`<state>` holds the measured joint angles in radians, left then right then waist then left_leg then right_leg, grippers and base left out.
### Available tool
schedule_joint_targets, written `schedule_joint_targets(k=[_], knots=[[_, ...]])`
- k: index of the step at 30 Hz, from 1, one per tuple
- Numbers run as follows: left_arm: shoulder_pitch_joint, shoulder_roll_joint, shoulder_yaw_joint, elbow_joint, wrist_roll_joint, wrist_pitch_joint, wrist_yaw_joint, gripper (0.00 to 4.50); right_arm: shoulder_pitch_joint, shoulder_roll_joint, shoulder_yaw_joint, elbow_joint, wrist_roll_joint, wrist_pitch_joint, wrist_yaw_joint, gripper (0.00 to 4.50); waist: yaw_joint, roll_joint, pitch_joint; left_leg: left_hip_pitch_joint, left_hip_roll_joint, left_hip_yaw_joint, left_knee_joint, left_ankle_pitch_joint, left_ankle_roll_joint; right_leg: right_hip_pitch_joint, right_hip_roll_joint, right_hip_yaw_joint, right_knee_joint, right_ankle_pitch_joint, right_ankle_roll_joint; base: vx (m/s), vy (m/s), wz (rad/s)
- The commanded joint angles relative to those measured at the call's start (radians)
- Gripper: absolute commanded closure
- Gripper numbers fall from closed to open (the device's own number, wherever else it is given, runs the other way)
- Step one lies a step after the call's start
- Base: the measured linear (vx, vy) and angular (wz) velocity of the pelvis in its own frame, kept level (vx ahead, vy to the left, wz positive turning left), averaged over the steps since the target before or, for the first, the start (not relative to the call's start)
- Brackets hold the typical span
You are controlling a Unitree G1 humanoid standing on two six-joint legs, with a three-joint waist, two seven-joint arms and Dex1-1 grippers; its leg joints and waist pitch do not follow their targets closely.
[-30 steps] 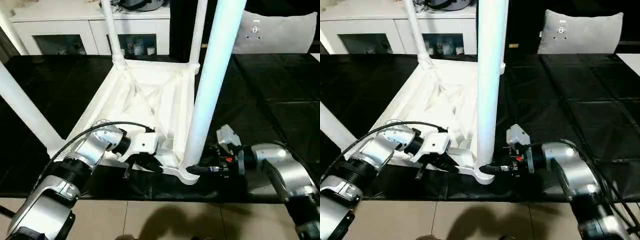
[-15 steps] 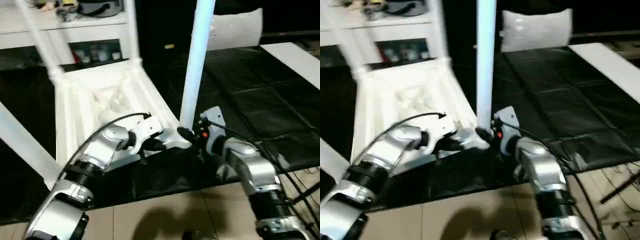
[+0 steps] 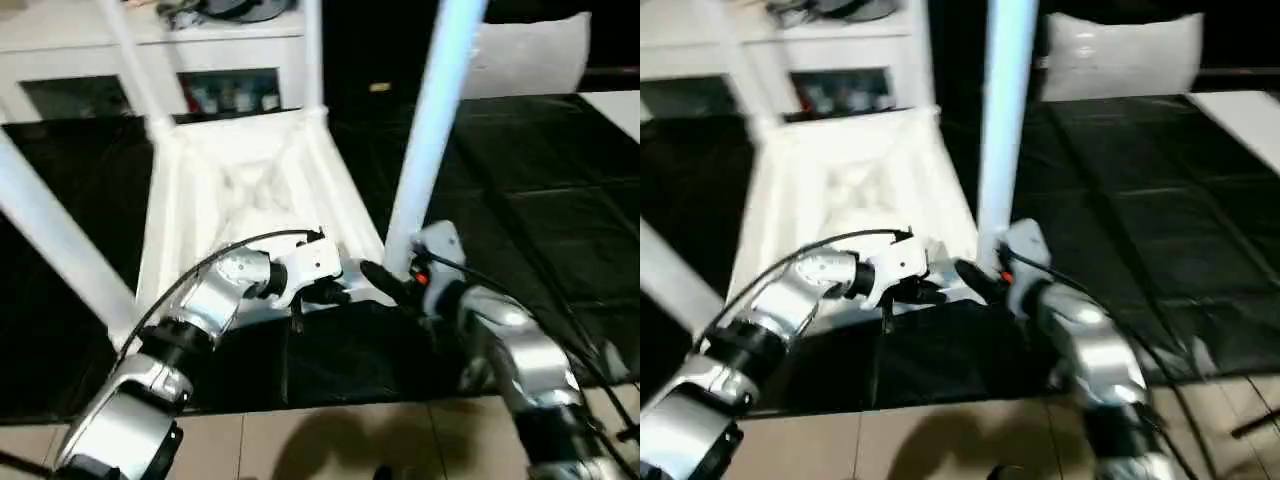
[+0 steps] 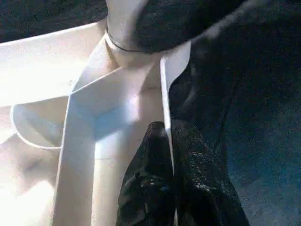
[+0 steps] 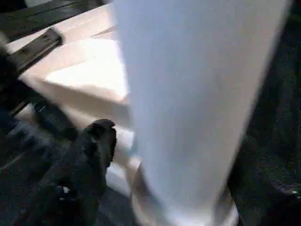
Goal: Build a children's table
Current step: Rotate leg to tighten, then rotate table base
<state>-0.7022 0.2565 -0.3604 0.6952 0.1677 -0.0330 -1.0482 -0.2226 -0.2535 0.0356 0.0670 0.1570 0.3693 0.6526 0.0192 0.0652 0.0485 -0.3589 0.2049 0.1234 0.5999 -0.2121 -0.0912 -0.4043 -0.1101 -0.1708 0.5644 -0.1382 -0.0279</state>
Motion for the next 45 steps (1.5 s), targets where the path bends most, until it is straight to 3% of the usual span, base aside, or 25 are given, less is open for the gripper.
schedule_joint_targets(k=[1, 2, 3, 5, 8, 9, 11, 13, 14, 15, 16, 18, 22, 25, 27, 28, 32, 33, 36, 37, 39, 40, 42, 44, 45], knots=[[-0.041, 0.008, 0.03, 0.031, 0.025, -0.038, 0.104, 4.5, 0.038, -0.011, 0.003, -0.056, 0.026, -0.01, 0.044, 0.66, 0.004, -0.013, -0.076, -0.015, 0.011, 0.019, -0.058, -0.053, 0.139, 0.084, -0.044, 0.06, -0.053, -0.214, -0.151, 0.0, 0.0, 0.0], [-0.042, 0.002, 0.041, 0.04, 0.014, -0.048, 0.115, 4.5, 0.054, -0.017, -0.001, -0.077, 0.032, -0.014, 0.046, 0.54, 0.007, -0.011, -0.074, -0.011, 0.011, 0.021, -0.061, -0.091, 0.12, 0.082, -0.043, 0.058, -0.062, -0.279, -0.132, 0.0, 0.0, 0.0], [-0.043, -0.002, 0.048, 0.046, 0.007, -0.057, 0.12, 4.5, 0.065, -0.02, -0.004, -0.091, 0.035, -0.017, 0.047, 0.46, 0.005, -0.015, -0.07, -0.015, 0.01, 0.021, -0.063, -0.112, 0.113, 0.083, -0.042, 0.057, -0.066, -0.309, -0.121, 0.0, 0.0, 0.0], [-0.03, -0.011, 0.061, 0.037, -0.022, -0.077, 0.104, 4.07, 0.09, -0.024, -0.005, -0.145, 0.06, 0.0, 0.054, 0.29, 0.0, -0.01, -0.068, -0.012, 0.005, 0.023, -0.067, -0.168, 0.088, 0.082, -0.039, 0.054, -0.078, -0.389, -0.086, 0.0, 0.0, 0.0], [0.015, -0.025, 0.099, -0.022, -0.074, -0.065, 0.101, 3.81, 0.108, -0.024, 0.002, -0.2, 0.077, 0.026, 0.056, 0.04, -0.002, -0.01, -0.069, -0.009, 0.009, 0.023, -0.069, -0.175, 0.084, 0.078, -0.04, 0.057, -0.08, -0.395, -0.091, 0.0, 0.0, 0.0], [0.031, -0.026, 0.11, -0.042, -0.082, -0.062, 0.116, 3.81, 0.109, -0.024, 0.007, -0.209, 0.078, 0.025, 0.058, 0.04, -0.001, -0.002, -0.068, -0.006, 0.011, 0.022, -0.07, -0.183, 0.083, 0.075, -0.04, 0.058, -0.08, -0.395, -0.096, 0.0, 0.0, 0.0], [0.068, -0.031, 0.135, -0.081, -0.103, -0.049, 0.148, 3.58, 0.118, -0.03, 0.012, -0.246, 0.111, 0.035, 0.079, 0.0, -0.003, -0.011, -0.069, -0.007, 0.01, 0.025, -0.069, -0.191, 0.087, 0.075, -0.037, 0.06, -0.076, -0.387, -0.099, 0.0, 0.0, 0.0], [0.105, -0.036, 0.159, -0.127, -0.131, -0.026, 0.171, 3.49, 0.119, -0.027, 0.005, -0.28, 0.152, 0.049, 0.097, 0.0, -0.005, -0.027, -0.069, -0.011, 0.009, 0.028, -0.068, -0.177, 0.098, 0.076, -0.038, 0.061, -0.075, -0.394, -0.095, 0.0, 0.0, 0.0], [0.117, -0.037, 0.165, -0.142, -0.139, -0.02, 0.177, 3.36, 0.118, -0.026, 0.003, -0.289, 0.163, 0.053, 0.102, 0.0, -0.003, -0.022, -0.07, -0.012, 0.011, 0.026, -0.068, -0.166, 0.1, 0.078, -0.04, 0.062, -0.071, -0.39, -0.096, 0.0, 0.0, 0.0], [0.142, -0.039, 0.181, -0.177, -0.152, -0.008, 0.196, 3.26, 0.113, -0.022, -0.001, -0.305, 0.183, 0.058, 0.11, 0.0, -0.005, -0.017, -0.069, -0.01, 0.01, 0.027, -0.067, -0.157, 0.106, 0.071, -0.037, 0.062, -0.076, -0.394, -0.09, 0.0, 0.0, 0.0], [0.166, -0.043, 0.196, -0.207, -0.162, 0.002, 0.22, 3.21, 0.108, -0.018, -0.003, -0.317, 0.2, 0.063, 0.115, 0.0, -0.005, -0.027, -0.069, -0.011, 0.013, 0.027, -0.068, -0.156, 0.107, 0.07, -0.037, 0.062, -0.075, -0.391, -0.089, 0.0, 0.0, 0.0], [0.222, -0.059, 0.229, -0.279, -0.187, 0.025, 0.259, 3.09, 0.091, -0.003, -0.006, -0.331, 0.225, 0.075, 0.11, 0.0, -0.004, -0.023, -0.07, -0.011, 0.017, 0.026, -0.069, -0.153, 0.101, 0.071, -0.04, 0.063, -0.07, -0.388, -0.092, 0.0, 0.0, 0.0], [0.344, -0.091, 0.28, -0.443, -0.235, 0.077, 0.333, 2.82, 0.043, 0.033, 0.002, -0.294, 0.218, 0.06, 0.078, 0.0, -0.005, -0.016, -0.064, -0.008, 0.017, 0.026, -0.074, -0.194, 0.079, 0.063, -0.039, 0.063, -0.077, -0.432, -0.083, 0.0, 0.0, 0.0], [0.408, -0.1, 0.303, -0.518, -0.252, 0.097, 0.37, 2.57, 0.015, 0.057, 0.007, -0.263, 0.209, 0.046, 0.053, 0.0, -0.008, -0.017, -0.059, -0.008, 0.014, 0.028, -0.076, -0.221, 0.068, 0.06, -0.036, 0.061, -0.088, -0.473, -0.06, 0.0, 0.0, 0.0], [0.517, -0.097, 0.319, -0.622, -0.282, 0.112, 0.391, 2.41, -0.035, 0.102, 0.012, -0.194, 0.181, 0.025, -0.018, 0.0, -0.013, -0.015, -0.06, -0.011, 0.018, 0.023, -0.079, -0.231, 0.056, 0.061, -0.04, 0.061, -0.081, -0.476, -0.06, 0.0, 0.0, 0.0], [0.542, -0.097, 0.322, -0.644, -0.289, 0.114, 0.394, 2.33, -0.05, 0.115, 0.011, -0.17, 0.172, 0.02, -0.038, 0.0, -0.015, -0.013, -0.059, -0.005, 0.014, 0.026, -0.077, -0.252, 0.054, 0.054, -0.036, 0.059, -0.089, -0.499, -0.051, 0.0, 0.0, 0.0], [0.659, -0.108, 0.344, -0.779, -0.346, 0.13, 0.399, 1.96, -0.104, 0.158, 0.006, -0.056, 0.144, -0.019, -0.087, 0.0, -0.015, -0.014, -0.054, -0.004, 0.015, 0.023, -0.08, -0.292, 0.046, 0.052, -0.038, 0.06, -0.091, -0.532, -0.043, 0.0, 0.0, 0.0], [0.683, -0.105, 0.346, -0.803, -0.356, 0.137, 0.398, 1.87, -0.11, 0.161, 0.0, -0.043, 0.143, -0.025, -0.096, 0.0, -0.011, -0.012, -0.054, 0.002, 0.016, 0.024, -0.08, -0.301, 0.043, 0.047, -0.035, 0.063, -0.093, -0.525, -0.041, 0.0, 0.0, 0.0], [0.769, -0.065, 0.348, -0.863, -0.37, 0.152, 0.368, 1.68, -0.133, 0.161, -0.04, -0.003, 0.137, -0.046, -0.143, 0.0, -0.009, -0.016, -0.053, -0.003, 0.019, 0.023, -0.084, -0.299, 0.043, 0.05, -0.034, 0.066, -0.087, -0.503, -0.044, 0.0, 0.0, 0.0], [0.791, -0.053, 0.348, -0.882, -0.376, 0.159, 0.361, 1.61, -0.138, 0.158, -0.051, 0.007, 0.137, -0.051, -0.153, 0.0, -0.01, -0.014, -0.053, -0.004, 0.019, 0.021, -0.087, -0.298, 0.042, 0.052, -0.033, 0.068, -0.08, -0.487, -0.05, 0.0, 0.0, 0.0], [0.832, -0.026, 0.358, -0.912, -0.4, 0.173, 0.338, 1.45, -0.149, 0.143, -0.073, 0.035, 0.127, -0.067, -0.175, 0.0, -0.003, -0.016, -0.055, 0.005, 0.02, 0.026, -0.085, -0.29, 0.037, 0.046, -0.034, 0.074, -0.078, -0.466, -0.061, 0.0, 0.0, 0.0], [0.843, -0.016, 0.362, -0.918, -0.402, 0.174, 0.331, 1.34, -0.154, 0.138, -0.083, 0.048, 0.125, -0.073, -0.181, 0.0, -0.003, -0.014, -0.053, 0.001, 0.019, 0.026, -0.087, -0.285, 0.038, 0.049, -0.032, 0.074, -0.079, -0.463, -0.063, 0.0, 0.0, 0.0], [0.899, 0.059, 0.384, -0.938, -0.408, 0.181, 0.281, 1.13, -0.195, 0.1, -0.147, 0.148, 0.101, -0.125, -0.248, 0.0, 0.0, -0.018, -0.055, 0.001, 0.021, 0.026, -0.089, -0.275, 0.036, 0.05, -0.031, 0.076, -0.07, -0.43, -0.078, 0.0, 0.0, 0.0], [0.909, 0.077, 0.388, -0.938, -0.408, 0.178, 0.268, 1.03, -0.207, 0.089, -0.166, 0.178, 0.096, -0.14, -0.273, 0.0, 0.0, -0.017, -0.053, 0.004, 0.018, 0.03, -0.087, -0.279, 0.037, 0.048, -0.028, 0.077, -0.07, -0.427, -0.084, 0.0, 0.0, 0.0], [0.915, 0.089, 0.389, -0.942, -0.416, 0.182, 0.26, 0.95, -0.215, 0.08, -0.177, 0.2, 0.095, -0.154, -0.289, 0.0, 0.006, -0.015, -0.052, 0.011, 0.018, 0.033, -0.086, -0.28, 0.033, 0.043, -0.029, 0.079, -0.072, -0.433, -0.086, 0.0, 0.0, 0.0]])
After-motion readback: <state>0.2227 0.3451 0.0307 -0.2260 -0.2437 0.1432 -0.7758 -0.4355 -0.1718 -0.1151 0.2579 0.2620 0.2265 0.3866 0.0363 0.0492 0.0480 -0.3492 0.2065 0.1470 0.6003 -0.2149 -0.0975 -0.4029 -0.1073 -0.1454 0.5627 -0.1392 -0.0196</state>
